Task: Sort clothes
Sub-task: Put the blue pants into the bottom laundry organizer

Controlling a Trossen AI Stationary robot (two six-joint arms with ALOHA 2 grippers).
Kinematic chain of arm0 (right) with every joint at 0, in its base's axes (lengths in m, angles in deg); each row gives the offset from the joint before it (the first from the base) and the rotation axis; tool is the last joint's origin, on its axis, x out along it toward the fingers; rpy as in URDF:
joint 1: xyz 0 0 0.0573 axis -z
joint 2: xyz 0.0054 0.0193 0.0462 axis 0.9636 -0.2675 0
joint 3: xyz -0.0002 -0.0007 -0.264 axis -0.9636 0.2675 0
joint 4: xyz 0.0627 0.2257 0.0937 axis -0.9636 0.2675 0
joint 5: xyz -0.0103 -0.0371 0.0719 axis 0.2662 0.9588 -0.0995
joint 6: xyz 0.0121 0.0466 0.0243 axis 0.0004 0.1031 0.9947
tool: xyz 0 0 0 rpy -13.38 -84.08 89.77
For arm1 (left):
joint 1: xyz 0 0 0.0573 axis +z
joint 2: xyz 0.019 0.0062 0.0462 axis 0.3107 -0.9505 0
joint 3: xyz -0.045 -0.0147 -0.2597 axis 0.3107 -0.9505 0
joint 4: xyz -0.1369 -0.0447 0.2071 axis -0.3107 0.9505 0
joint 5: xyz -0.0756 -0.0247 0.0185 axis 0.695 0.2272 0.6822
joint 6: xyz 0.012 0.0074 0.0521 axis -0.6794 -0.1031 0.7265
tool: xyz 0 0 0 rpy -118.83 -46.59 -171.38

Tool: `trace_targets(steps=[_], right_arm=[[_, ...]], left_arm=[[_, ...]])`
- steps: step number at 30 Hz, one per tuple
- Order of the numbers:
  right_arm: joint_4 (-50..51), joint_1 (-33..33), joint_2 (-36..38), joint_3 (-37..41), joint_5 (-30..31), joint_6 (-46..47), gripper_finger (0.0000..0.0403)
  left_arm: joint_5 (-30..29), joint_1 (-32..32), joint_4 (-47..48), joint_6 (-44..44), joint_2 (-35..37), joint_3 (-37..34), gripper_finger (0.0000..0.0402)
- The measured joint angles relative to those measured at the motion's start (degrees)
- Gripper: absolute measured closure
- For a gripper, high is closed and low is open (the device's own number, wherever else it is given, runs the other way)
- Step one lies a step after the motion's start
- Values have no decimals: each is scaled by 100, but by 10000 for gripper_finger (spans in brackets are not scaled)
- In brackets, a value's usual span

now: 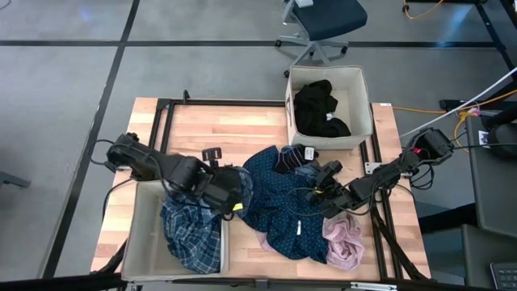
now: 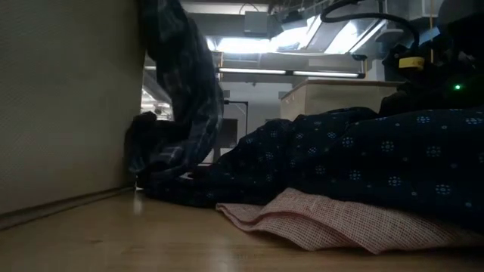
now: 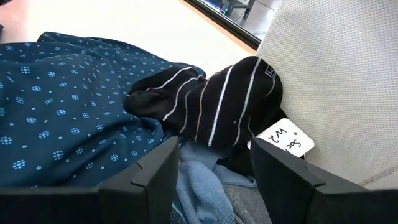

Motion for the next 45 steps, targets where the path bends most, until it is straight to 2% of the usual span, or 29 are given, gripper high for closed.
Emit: trace_targets(steps=[7,10,14,22,27,32,39,42,45], right_arm=[[-10,-2,0,0,-43,0,201],[-9,-2,0,0,-43,0,201],[-4,-2,0,0,-45,0,201],[-4,-2,0,0,-86,7,201],[-5,0,0,0,-82,10,201],[-33,0,0,0,-81,13,201],[-184,0,0,0,-75,4,201],[-248,2,0,0,-75,-65,201],[-283,0,0,0,-80,-127,201]], left_arm=[[-310,-390,-1,-492,396,49,401],[-608,-681,-5,-850,628,50,401],[-667,-1166,-3,-1383,958,48,401],[-623,-2448,-12,-3200,1473,-470,401],[140,-2927,-11,-4837,1474,-1448,401],[1329,-3205,-150,-6367,1474,-2759,401],[2710,-3242,-1770,-6654,1472,-4610,401],[3295,-3223,-2162,-6661,1472,-5119,401],[3601,-3222,-2326,-6679,1472,-5411,401]])
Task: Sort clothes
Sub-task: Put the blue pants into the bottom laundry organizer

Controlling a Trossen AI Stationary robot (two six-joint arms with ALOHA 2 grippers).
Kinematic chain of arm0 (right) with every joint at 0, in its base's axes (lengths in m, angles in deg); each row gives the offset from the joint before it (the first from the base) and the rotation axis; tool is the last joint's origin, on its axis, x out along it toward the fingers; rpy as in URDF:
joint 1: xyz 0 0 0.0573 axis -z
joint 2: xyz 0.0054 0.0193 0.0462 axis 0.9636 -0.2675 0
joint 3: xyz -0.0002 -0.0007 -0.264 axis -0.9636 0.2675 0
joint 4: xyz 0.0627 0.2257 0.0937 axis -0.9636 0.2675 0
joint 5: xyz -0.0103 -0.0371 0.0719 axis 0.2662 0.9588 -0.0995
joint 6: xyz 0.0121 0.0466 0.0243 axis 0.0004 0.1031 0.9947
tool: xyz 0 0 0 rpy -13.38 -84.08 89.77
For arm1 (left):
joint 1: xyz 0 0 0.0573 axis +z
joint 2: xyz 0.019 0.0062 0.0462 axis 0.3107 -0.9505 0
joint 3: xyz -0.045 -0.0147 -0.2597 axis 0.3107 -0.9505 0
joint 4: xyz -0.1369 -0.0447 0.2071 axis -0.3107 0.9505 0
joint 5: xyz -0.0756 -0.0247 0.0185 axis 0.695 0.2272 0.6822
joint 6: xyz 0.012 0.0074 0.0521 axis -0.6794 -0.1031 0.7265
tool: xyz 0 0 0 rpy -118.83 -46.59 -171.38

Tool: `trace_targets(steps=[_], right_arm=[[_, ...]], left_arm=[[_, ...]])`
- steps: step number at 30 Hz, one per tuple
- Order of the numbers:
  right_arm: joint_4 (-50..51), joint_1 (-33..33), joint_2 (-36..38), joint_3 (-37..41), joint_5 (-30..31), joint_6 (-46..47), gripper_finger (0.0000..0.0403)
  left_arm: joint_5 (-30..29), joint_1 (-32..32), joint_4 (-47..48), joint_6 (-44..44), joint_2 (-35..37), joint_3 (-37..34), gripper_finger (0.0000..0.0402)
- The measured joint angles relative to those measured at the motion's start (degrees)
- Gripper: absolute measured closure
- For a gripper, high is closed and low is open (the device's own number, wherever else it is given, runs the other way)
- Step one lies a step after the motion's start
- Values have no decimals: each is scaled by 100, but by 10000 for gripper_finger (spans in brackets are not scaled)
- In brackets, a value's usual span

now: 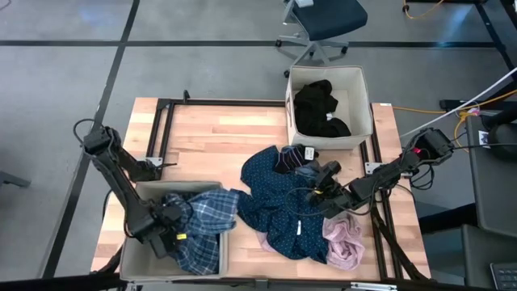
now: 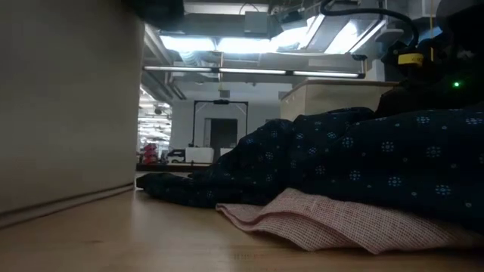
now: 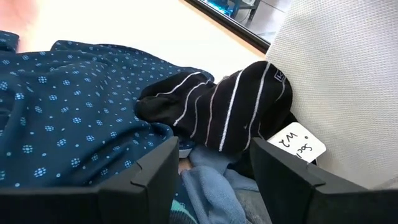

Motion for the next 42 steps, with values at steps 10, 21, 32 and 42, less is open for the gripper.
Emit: trace_targets(steps=[10,21,32,42], right_arm=[[-1,0,0,0,-2,-22,201],[1,0,0,0,-4,-22,201],[1,0,0,0,-5,-24,201],[16,0,2,0,-5,-24,201]], left_arm=[[75,153,22,451,0,-312,350],[906,444,180,670,722,180,278],[-2389,415,-26,855,2326,1252,277],[-4695,653,-2102,4530,1854,1273,277]])
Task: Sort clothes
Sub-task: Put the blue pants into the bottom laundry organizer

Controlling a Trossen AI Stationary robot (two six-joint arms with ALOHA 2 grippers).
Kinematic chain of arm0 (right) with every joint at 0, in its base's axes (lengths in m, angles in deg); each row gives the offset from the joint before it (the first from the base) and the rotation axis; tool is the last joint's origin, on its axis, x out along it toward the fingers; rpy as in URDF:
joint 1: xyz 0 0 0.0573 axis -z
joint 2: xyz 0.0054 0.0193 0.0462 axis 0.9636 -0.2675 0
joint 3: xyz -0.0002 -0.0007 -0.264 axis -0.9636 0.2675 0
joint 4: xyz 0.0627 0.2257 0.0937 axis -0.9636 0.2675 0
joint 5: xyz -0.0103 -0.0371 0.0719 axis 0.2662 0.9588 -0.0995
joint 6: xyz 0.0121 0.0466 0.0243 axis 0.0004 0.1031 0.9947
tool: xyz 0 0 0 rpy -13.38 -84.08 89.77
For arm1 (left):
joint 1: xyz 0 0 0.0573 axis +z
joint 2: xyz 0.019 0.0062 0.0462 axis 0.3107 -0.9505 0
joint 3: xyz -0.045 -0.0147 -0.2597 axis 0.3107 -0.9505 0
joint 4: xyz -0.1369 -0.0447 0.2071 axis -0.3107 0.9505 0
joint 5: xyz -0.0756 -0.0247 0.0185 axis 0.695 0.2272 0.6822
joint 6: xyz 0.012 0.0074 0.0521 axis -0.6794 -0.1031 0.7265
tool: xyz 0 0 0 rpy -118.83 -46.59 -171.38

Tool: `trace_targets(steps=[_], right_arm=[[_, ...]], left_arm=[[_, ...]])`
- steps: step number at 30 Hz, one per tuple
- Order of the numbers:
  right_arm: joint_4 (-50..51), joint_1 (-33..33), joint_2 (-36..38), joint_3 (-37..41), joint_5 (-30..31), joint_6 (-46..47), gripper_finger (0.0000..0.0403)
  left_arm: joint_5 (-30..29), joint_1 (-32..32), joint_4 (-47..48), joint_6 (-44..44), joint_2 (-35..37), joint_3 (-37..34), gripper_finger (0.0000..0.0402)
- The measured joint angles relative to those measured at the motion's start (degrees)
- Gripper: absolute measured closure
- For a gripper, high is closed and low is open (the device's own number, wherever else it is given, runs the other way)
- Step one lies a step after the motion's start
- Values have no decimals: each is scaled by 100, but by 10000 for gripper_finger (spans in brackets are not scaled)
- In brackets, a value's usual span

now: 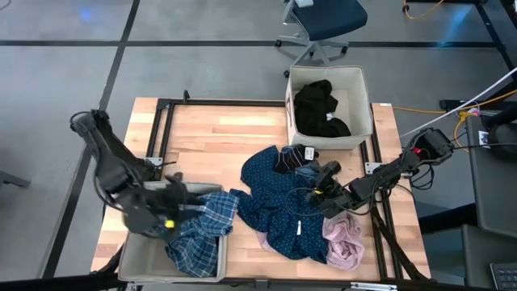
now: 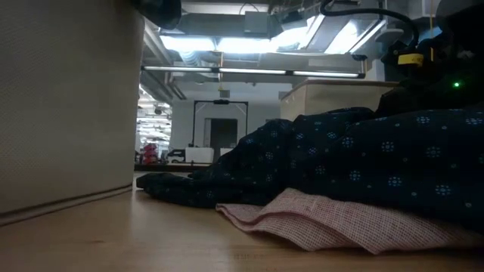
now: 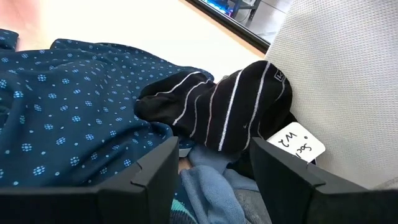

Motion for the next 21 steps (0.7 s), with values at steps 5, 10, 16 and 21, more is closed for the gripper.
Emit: trace_targets(steps=[5,10,16,21], right_arm=[[2,1,0,0,1,0,201],[4,2,-2,0,2,0,201],[2,2,-2,0,1,0,201],[3,2,0,0,1,0,201]], left_arm=[[8,156,-351,589,-719,-2,277],[226,248,-267,561,-1376,-2,277],[599,255,479,-79,-1956,-2,277],[658,232,916,-773,-2157,-291,277]])
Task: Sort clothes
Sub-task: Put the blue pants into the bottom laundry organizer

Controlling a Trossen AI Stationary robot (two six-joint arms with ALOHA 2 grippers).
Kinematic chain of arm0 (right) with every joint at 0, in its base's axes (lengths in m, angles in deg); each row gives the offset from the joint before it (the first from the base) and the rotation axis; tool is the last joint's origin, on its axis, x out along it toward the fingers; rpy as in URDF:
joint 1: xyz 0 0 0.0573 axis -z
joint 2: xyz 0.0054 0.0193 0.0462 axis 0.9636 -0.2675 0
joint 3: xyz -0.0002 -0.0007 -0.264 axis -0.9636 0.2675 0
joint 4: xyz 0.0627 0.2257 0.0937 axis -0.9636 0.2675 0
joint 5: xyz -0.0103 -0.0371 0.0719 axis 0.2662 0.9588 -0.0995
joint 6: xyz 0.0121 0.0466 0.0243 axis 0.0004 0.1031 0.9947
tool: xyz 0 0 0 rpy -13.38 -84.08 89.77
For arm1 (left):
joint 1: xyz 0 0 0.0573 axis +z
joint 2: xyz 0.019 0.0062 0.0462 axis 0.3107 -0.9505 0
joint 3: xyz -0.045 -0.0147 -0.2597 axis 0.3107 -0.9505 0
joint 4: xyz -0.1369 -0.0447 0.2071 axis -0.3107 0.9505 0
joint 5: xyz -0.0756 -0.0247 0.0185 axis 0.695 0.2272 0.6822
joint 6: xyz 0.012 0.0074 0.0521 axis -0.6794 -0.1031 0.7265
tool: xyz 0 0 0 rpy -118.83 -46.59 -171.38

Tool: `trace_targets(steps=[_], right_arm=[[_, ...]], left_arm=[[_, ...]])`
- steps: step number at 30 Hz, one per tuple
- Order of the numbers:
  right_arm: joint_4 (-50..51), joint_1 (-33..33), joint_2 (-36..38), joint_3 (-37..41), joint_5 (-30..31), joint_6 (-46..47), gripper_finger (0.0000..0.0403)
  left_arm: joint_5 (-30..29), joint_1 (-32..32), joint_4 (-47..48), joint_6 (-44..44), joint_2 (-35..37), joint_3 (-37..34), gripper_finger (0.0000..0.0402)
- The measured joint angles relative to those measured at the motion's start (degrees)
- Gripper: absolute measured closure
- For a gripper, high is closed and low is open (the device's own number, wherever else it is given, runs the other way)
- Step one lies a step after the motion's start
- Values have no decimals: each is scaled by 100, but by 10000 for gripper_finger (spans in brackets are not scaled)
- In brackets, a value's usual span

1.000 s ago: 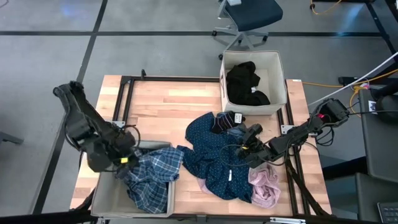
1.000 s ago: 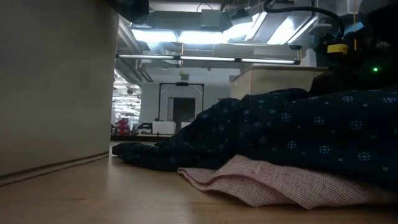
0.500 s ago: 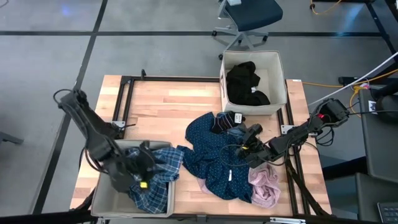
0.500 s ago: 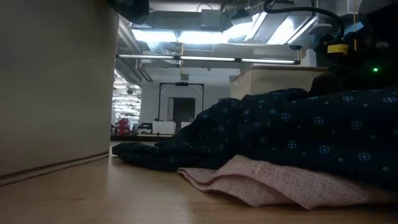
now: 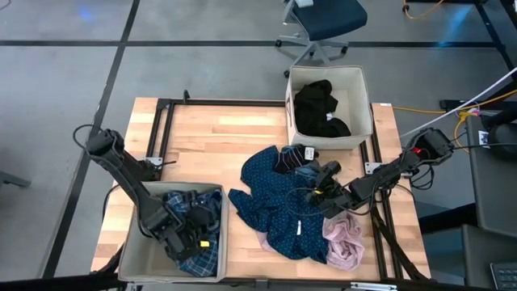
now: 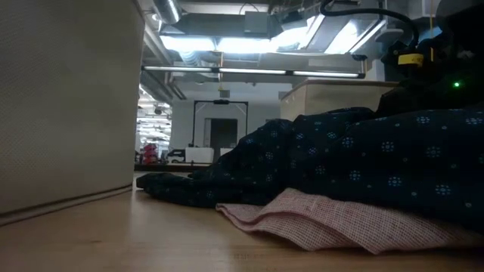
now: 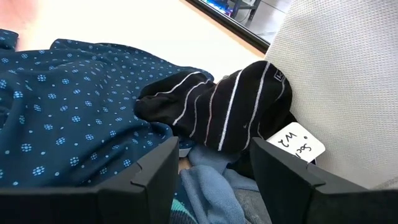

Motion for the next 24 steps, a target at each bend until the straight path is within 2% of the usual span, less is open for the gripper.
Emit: trace_targets(steps=[6,15,19,24], right_arm=[[-1,0,0,0,-2,0,201],[-3,0,0,0,0,0,201],[-1,0,0,0,1,0,201],[-16,0,0,0,11,0,201]], left_arm=[[509,-16,-103,-615,0,-637,277],[1387,-67,-1409,-799,0,-1899,277],[1733,75,-1381,-725,34,-1970,277],[2356,347,-1293,-412,261,-1674,277]])
